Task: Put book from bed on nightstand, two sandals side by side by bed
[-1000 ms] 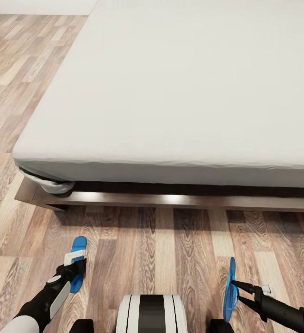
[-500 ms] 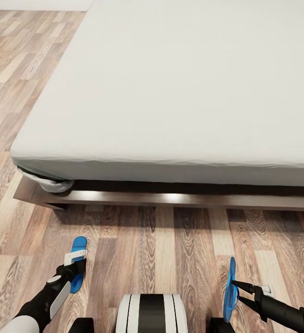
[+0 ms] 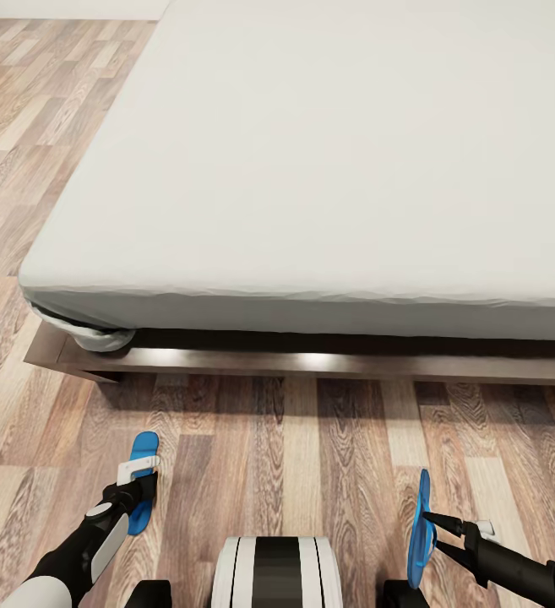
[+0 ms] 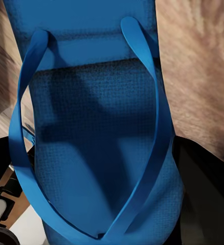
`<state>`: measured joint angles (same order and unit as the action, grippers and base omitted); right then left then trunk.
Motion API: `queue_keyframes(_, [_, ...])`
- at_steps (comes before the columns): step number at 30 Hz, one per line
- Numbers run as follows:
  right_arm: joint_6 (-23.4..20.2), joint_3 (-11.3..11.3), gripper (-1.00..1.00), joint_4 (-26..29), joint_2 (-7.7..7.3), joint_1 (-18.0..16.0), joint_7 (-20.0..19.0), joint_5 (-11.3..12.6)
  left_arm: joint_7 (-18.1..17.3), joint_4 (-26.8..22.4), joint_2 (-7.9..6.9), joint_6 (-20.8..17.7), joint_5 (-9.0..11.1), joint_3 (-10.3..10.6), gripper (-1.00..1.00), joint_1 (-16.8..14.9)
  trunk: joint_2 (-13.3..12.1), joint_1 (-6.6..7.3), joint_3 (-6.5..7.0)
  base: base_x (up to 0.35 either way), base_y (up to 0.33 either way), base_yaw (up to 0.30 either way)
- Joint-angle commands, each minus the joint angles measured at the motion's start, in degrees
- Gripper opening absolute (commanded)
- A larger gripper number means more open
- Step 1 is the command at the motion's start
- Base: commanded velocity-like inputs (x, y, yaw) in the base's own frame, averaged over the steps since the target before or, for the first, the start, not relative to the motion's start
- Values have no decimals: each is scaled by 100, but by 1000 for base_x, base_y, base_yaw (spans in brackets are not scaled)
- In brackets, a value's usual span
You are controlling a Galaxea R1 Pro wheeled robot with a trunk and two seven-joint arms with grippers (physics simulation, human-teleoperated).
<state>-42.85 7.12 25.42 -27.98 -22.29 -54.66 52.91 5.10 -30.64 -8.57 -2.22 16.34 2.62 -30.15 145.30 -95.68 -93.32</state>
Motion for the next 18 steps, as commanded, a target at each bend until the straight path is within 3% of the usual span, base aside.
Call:
queue_keyframes(1, [-30,27,-100,-2,-6,-3,-2,44,35,-12,-5,-24,40,28,-100,0,1,1,-3,0,0,0])
queue_keyframes(16, [-30,27,-100,-2,-6,-3,-1,44,35,-12,-5,-24,36,28,-100,1,1,1,-3,0,0,0])
queue_keyframes(17, [-30,27,-100,-2,-6,-3,-1,44,35,-12,-5,-24,36,28,100,1,1,1,-3,0,0,0])
queue_keyframes(18, [-30,28,-100,-2,-6,-3,-1,44,37,-12,-2,-24,36,31,100,1,1,1,-3,0,0,0])
